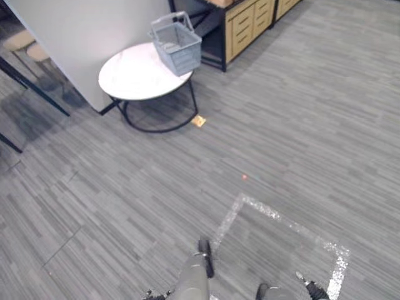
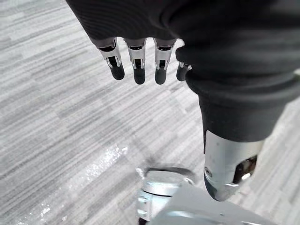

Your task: Pick vegetable in the basket

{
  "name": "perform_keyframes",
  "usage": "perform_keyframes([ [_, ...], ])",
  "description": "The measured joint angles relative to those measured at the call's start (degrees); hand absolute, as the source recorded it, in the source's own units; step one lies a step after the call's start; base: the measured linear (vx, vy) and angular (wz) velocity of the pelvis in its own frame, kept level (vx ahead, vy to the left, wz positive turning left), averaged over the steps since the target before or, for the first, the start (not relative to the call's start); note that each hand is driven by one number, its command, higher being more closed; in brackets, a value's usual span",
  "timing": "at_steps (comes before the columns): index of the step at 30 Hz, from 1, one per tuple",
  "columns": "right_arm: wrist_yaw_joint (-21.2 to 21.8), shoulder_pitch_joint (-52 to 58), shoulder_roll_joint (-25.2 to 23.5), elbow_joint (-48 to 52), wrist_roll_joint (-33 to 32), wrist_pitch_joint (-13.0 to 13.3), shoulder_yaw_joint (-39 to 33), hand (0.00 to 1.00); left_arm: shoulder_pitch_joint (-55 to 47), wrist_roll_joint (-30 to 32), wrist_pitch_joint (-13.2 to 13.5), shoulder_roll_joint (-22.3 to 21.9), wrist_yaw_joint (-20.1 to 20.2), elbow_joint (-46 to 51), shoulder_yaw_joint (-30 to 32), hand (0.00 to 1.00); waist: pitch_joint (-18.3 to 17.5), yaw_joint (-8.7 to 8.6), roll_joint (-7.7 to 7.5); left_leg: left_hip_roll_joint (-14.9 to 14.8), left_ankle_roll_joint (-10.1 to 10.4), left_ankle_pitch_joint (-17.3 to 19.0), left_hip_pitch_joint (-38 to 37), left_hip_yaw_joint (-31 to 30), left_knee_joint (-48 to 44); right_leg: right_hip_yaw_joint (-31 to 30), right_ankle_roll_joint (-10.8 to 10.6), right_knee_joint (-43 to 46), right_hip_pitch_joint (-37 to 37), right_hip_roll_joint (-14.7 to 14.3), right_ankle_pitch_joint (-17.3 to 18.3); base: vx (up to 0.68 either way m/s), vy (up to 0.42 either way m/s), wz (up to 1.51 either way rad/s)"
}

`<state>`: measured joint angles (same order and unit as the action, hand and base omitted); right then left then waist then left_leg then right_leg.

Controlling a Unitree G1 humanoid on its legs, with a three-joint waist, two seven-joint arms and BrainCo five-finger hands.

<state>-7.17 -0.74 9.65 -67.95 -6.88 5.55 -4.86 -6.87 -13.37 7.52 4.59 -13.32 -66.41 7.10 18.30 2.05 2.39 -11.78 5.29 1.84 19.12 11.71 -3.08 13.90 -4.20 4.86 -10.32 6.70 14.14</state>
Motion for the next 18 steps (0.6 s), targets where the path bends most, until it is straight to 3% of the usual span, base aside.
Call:
perform_keyframes([
  [1, -0.1, -1.3, 0.4, 0.1, -0.5, 0.2, 1.0, 0.0, -0.3, 0.1, -0.3, -0.1, 0.1, -1.1, -0.1, 0.0, -0.2, 0.11, 0.94, -1.4, 0.2, -2.8, 1.1, 0.9, -0.9, -0.5, -2.1, -0.1, -1.5, 0.7, 1.3, 0.5, 0.434, -0.11],
  [2, -0.1, -2.1, -0.1, 0.2, -0.6, 0.3, 1.5, 0.0, -0.4, 0.1, -0.4, 0.1, 0.1, -1.7, -0.1, 0.0, 0.0, 0.35, -0.15, -0.8, -0.2, -6.2, 1.4, 2.2, -3.0, -0.7, -3.1, -0.4, -2.4, 2.0, 2.0, 0.54, 0.431, -0.18],
  [3, -0.1, -3.6, -1.2, 0.3, -0.9, 0.9, 2.0, 0.0, -0.6, 0.1, -0.5, 0.7, 0.1, -2.0, -0.1, 0.0, -0.6, 1.57, -2.69, 1.1, -0.6, -7.0, 2.2, 3.9, -7.7, -1.3, -3.1, -1.5, -3.2, 5.4, 2.9, 0.66, 0.381, -0.35],
  [4, 0.2, -4.7, -2.8, 1.6, -1.0, 1.6, 3.1, 0.0, -0.4, 0.3, -0.3, 1.1, 0.1, -1.9, 0.0, 0.0, -1.5, 2.99, -4.03, 3.2, -3.1, -5.2, 3.3, 4.0, -11.5, -3.0, -2.2, 1.0, -2.4, 7.5, 1.0, 0.65, 0.347, -0.3],
  [5, 0.2, -4.9, -3.6, 2.6, -1.0, 2.2, 4.0, 0.0, -0.1, 0.7, -0.3, 1.5, 0.1, -1.9, -0.1, 0.0, -1.8, 3.0, -4.49, 4.4, -4.2, -4.0, 3.3, 4.4, -12.1, -3.6, -2.7, 2.9, -1.6, 8.8, -0.2, 0.67, 0.327, -0.04],
  [6, 0.6, -5.7, -5.1, 3.2, -0.8, 3.0, 5.9, 0.0, 0.1, 1.2, -0.2, 2.0, 0.1, -1.8, -0.1, 0.0, -2.3, 3.08, -5.38, 6.8, -5.6, -2.8, 2.0, 5.4, -12.4, -6.1, -4.4, 7.5, 0.3, 11.3, -2.8, 0.46, 0.25, 0.19],
  [8, 1.6, -6.2, -6.4, 3.6, -0.4, 3.2, 7.0, 0.0, -0.1, 1.2, -0.4, 2.0, 0.0, -1.7, 0.0, 0.0, -2.3, 2.82, -5.45, 8.7, -7.4, 0.0, -2.1, 6.5, -12.7, -9.2, -3.5, 18.1, 3.0, 13.4, -9.3, 0.58, 0.294, 0.05],
  [9, 2.1, -5.1, -6.4, 3.8, 0.2, 3.2, 7.5, 0.0, -0.4, 1.3, -0.6, 2.0, 0.1, -1.7, -0.2, 0.0, -2.4, 2.56, -5.28, 9.8, -7.8, 2.7, -6.4, 6.5, -11.8, -9.9, -2.2, 27.1, 6.0, 14.6, -17.7, 0.68, 0.33, 0.04],
  [10, 2.3, -3.3, -6.3, 4.0, 0.3, 3.3, 7.2, 0.0, -0.1, 2.0, -0.6, 2.7, 0.1, -1.5, -1.3, 0.0, -2.3, 1.98, -5.48, 10.7, -8.3, 4.7, -10.8, 6.2, -9.9, -11.6, -2.7, 37.1, 9.5, 15.0, -23.4, 0.44, 0.215, 0.1],
  [11, 2.4, -2.6, -6.3, 3.9, 0.3, 3.3, 6.7, 0.0, 0.1, 2.5, -0.6, 3.1, 0.1, -1.3, -2.0, 0.0, -2.4, 1.58, -5.58, 11.1, -8.3, 5.5, -12.7, 5.7, -9.3, -12.2, -3.0, 42.6, 11.7, 14.6, -21.2, 0.53, 0.212, 0.2],
  [12, 2.4, -2.3, -5.6, 4.2, 0.2, 3.4, 4.5, 0.0, 0.2, 2.9, -0.6, 3.6, 0.1, -1.0, -3.2, 0.0, -2.3, 0.62, -5.51, 11.8, -8.5, 6.7, -17.1, 5.2, -7.7, -12.3, -3.3, 51.6, 16.0, 13.3, -16.2, 0.42, 0.147, 0.18],
  [13, 2.3, -2.1, -5.2, 3.9, 0.2, 3.3, 3.5, 0.0, 0.7, 3.0, -0.6, 3.7, 0.0, -0.9, -3.6, 0.0, -2.3, -0.12, -5.49, 12.2, -8.7, 6.9, -19.5, 4.9, -6.4, -11.1, -2.9, 54.0, 17.5, 12.7, -13.6, 0.64, 0.202, 0.25],
  [14, 2.2, -1.5, -5.0, 4.1, -0.1, 3.6, 0.7, 0.0, 1.9, 3.2, -0.5, 3.9, 0.0, -0.1, -4.6, 0.0, -1.9, -0.97, -4.67, 12.3, -8.7, 7.4, -23.9, 4.6, -4.4, -7.1, -1.2, 55.8, 20.3, 11.9, -8.7, 0.55, 0.125, 0.2],
  [15, 2.2, -1.5, -4.9, 4.1, 0.0, 3.8, -2.1, 0.0, 3.2, 3.5, -0.4, 4.1, -0.1, 0.8, -4.6, 0.0, -1.8, -1.29, -4.65, 12.1, -8.8, 7.7, -27.5, 4.6, -3.1, -2.0, 0.8, 53.3, 22.6, 11.0, -5.3, 0.53, 0.095, 0.16],
  [16, 2.2, -1.5, -4.9, 4.1, 0.0, 3.8, -3.5, 0.0, 3.8, 3.5, -0.4, 4.2, -0.2, 1.2, -4.5, 0.0, -1.8, -1.61, -4.68, 11.9, -8.9, 7.8, -28.8, 4.6, -2.9, 0.7, 1.3, 50.7, 23.5, 10.6, -4.3, 0.49, 0.027, 0.21],
  [18, 1.9, -0.8, -4.8, 4.1, 0.1, 3.7, -7.4, 0.0, 5.8, 3.5, 0.2, 3.4, -0.5, 3.6, -4.4, 0.0, -1.6, -3.83, -4.32, 10.7, -8.6, 8.6, -32.7, 3.1, -2.7, 8.4, 2.3, 36.0, 25.7, 8.6, -3.9, 0.55, -0.082, 0.56],
])
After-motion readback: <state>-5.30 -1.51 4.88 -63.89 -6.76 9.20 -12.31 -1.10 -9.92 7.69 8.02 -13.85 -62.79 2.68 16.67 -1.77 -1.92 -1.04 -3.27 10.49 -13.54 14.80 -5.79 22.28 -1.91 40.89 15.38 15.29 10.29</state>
